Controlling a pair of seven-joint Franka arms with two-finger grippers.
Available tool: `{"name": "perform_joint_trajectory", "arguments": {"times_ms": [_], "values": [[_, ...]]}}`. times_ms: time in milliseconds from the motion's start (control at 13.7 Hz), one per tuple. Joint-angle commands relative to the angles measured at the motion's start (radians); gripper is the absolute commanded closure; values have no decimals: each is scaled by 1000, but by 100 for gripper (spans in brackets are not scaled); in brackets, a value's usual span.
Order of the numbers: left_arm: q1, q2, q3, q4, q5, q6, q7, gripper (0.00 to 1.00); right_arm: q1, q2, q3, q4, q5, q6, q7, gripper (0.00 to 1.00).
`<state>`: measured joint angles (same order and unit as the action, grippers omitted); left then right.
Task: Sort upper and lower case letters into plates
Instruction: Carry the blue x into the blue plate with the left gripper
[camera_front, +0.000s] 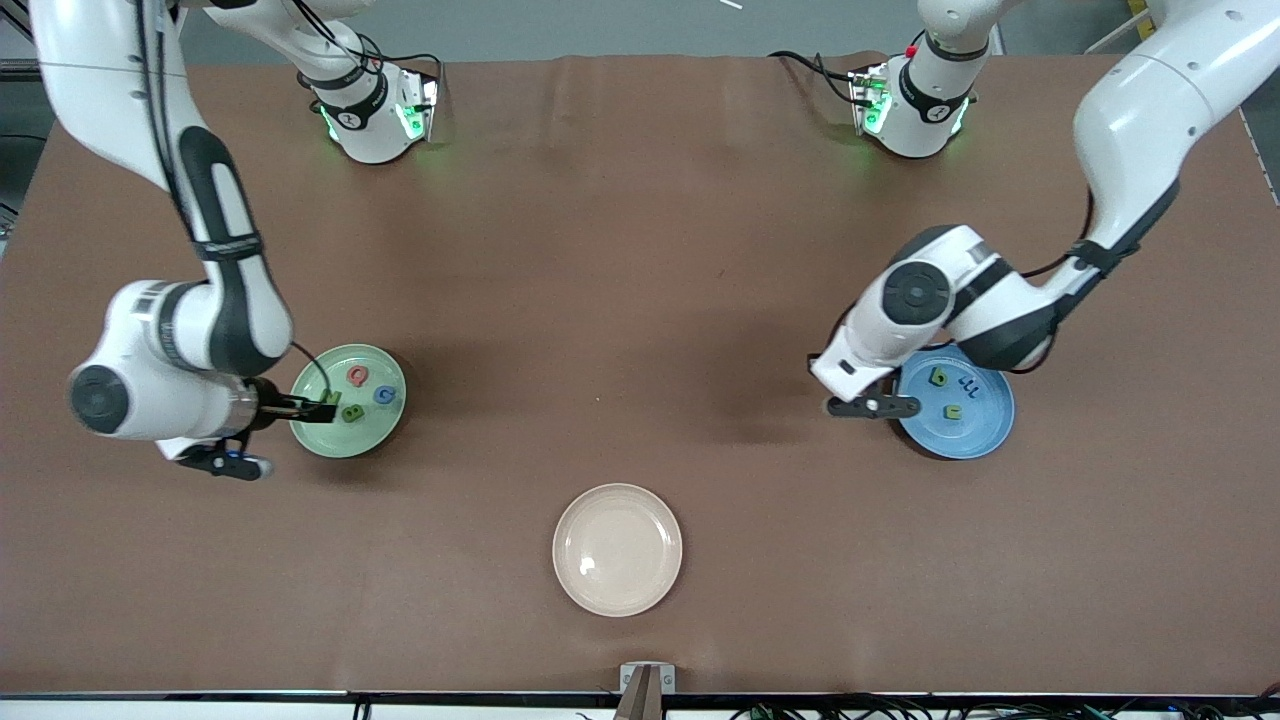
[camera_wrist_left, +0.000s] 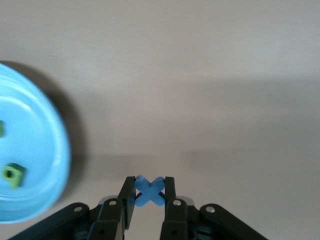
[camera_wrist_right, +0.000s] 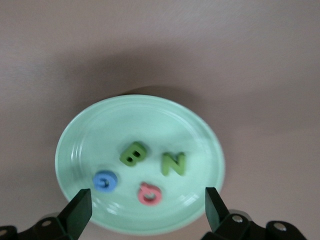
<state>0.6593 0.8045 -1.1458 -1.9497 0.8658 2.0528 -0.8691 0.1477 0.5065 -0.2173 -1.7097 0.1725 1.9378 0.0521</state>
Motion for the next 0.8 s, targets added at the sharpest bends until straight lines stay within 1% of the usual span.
{"name": "perform_joint_trajectory", "arguments": {"times_ms": [0, 146, 291, 437, 582, 728], "values": [[92, -16, -20, -38, 13, -10, 85, 90, -40, -32, 16, 103, -69, -124, -82, 0], [147, -13, -15, -38, 15, -10, 166, 90, -48, -36, 15, 195, -93, -224, -115, 0], [189, -7, -6, -38, 34, -10, 229, 90, -71, -42, 15, 252, -97, -295, -117, 0], [204, -2, 29, -35, 44, -5, 284, 89, -86, -78, 16, 274, -120, -306, -117, 0], [203, -1, 67, -28, 45, 7, 332, 89, -92, -83, 16, 323, -166, -307, -152, 0], [195, 4, 89, -20, 52, 35, 349, 89, -106, -83, 16, 364, -177, -333, -164, 0]]}}
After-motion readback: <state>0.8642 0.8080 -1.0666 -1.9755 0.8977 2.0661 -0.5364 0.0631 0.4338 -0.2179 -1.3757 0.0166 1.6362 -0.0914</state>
